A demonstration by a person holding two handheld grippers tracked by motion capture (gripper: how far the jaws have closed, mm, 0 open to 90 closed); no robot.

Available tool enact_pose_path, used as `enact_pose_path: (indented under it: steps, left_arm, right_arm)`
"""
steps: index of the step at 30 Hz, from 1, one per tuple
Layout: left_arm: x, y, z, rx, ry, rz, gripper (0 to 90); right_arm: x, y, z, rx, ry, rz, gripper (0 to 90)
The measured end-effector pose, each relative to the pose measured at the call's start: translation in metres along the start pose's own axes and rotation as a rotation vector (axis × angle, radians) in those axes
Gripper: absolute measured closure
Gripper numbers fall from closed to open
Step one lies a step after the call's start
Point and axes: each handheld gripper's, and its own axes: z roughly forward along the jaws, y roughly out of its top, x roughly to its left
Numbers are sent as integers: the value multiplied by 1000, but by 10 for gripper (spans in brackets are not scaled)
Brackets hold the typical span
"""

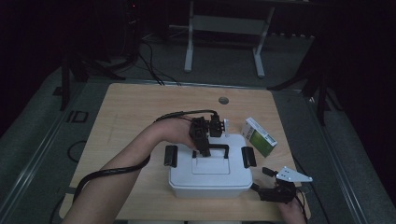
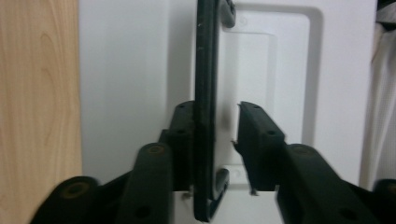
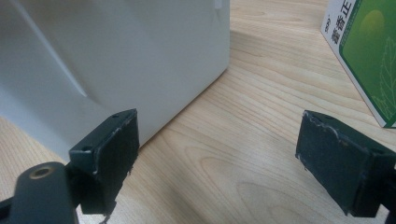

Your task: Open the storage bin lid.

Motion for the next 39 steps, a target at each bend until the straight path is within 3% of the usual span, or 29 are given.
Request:
enact_pose_path:
  steps: [7,15,22,30,39]
  left_arm:
    - [-1,9,3,35,5,4,798]
    - [-2,14,3,50,-23,-16,839]
    - [-3,14,-1,40,-16,-23,843]
    - [-5,14,-16,34,4,-11,843]
    - [-4,8,-43,16,47,-24,843]
  right_arm:
    - [0,0,1,2,3,-3,131]
    - [-1,0,0,0,7,3,132]
    - [-1,0,1,3,7,2,132]
    - [-1,0,1,6,9,4,132]
    - [-1,0,2,10,11,1,132]
